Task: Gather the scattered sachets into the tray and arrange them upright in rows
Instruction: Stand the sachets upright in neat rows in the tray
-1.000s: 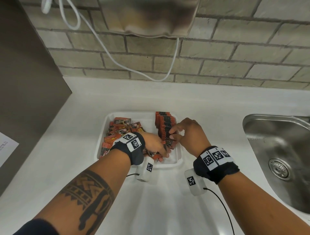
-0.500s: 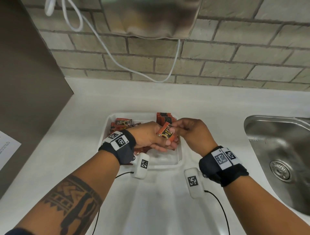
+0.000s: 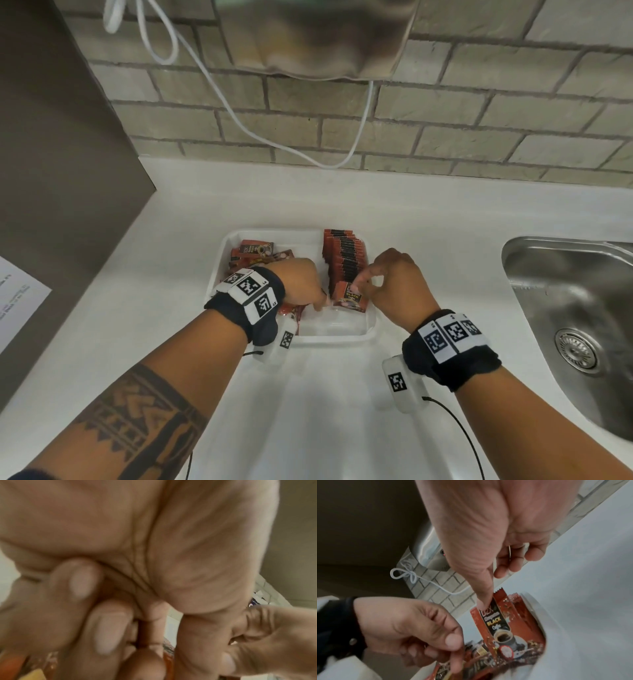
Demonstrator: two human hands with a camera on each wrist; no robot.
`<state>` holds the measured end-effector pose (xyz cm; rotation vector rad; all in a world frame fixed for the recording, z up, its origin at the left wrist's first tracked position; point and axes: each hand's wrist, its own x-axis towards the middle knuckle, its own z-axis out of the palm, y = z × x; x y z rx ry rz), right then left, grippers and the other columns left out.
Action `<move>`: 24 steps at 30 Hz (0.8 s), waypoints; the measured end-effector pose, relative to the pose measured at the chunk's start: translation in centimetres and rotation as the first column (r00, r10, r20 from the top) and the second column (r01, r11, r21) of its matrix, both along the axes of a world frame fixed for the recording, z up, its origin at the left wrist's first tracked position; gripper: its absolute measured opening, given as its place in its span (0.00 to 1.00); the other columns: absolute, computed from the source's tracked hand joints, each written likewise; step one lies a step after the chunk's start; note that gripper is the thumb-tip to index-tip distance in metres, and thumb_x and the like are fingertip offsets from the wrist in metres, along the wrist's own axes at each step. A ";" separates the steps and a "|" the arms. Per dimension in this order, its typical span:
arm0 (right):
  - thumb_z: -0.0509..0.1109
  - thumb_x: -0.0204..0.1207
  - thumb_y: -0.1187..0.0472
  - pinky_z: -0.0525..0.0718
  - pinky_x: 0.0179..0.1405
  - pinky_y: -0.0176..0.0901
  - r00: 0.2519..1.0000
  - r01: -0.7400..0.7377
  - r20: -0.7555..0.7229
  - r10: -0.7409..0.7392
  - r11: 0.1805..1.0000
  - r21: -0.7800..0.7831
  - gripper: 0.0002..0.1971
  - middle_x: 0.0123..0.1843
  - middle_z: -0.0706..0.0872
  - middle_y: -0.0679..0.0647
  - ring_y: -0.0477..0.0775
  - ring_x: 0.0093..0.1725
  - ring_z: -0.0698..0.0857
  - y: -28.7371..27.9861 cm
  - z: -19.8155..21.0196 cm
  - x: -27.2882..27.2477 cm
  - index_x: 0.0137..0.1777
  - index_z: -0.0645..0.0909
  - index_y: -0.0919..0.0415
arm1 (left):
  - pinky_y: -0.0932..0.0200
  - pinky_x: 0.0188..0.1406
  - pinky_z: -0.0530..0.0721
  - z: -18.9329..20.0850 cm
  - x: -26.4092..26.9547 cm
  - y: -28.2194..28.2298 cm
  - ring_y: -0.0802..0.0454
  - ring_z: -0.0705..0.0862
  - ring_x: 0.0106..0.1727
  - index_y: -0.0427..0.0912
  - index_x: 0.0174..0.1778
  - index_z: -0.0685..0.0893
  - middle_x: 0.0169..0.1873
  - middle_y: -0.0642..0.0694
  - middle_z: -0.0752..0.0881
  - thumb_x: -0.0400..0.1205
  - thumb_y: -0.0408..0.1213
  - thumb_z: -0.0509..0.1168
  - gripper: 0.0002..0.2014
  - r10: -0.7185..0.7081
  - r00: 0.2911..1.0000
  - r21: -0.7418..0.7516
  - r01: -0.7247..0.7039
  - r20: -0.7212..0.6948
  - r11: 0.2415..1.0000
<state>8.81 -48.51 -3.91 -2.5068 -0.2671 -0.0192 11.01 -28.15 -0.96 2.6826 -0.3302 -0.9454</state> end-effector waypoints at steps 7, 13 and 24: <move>0.78 0.72 0.60 0.73 0.56 0.40 1.000 -0.025 0.013 0.026 0.992 -0.120 0.04 0.51 0.81 0.52 0.56 0.55 0.77 0.5 -1.2 0.4 0.42 0.93 0.50 | 0.54 0.54 0.87 -1.2 -0.8 -3.5 0.47 0.87 0.51 0.43 0.67 0.86 0.58 0.45 0.90 0.87 0.40 0.65 0.14 -0.154 0.977 -0.008 0.154 -0.148 0.988; 0.81 0.70 0.59 0.77 0.56 0.44 0.999 -0.039 0.000 0.039 0.994 -0.104 0.04 0.51 0.81 0.52 0.55 0.55 0.78 0.5 -1.1 0.6 0.43 0.92 0.49 | 0.71 0.17 0.70 -1.2 0.0 -4.8 0.50 0.71 0.29 0.46 0.73 0.77 0.40 0.46 0.78 0.88 0.38 0.60 0.17 -0.223 0.927 0.050 0.249 -0.301 0.967; 0.80 0.71 0.60 0.80 0.54 0.48 0.999 -0.045 -0.005 0.045 0.994 -0.099 0.04 0.51 0.81 0.52 0.54 0.55 0.77 0.8 -0.9 0.6 0.44 0.92 0.50 | 0.72 0.17 0.67 -1.5 0.1 -4.8 0.52 0.69 0.26 0.44 0.79 0.74 0.34 0.49 0.77 0.88 0.40 0.59 0.21 -0.161 0.941 0.043 0.182 -0.298 0.982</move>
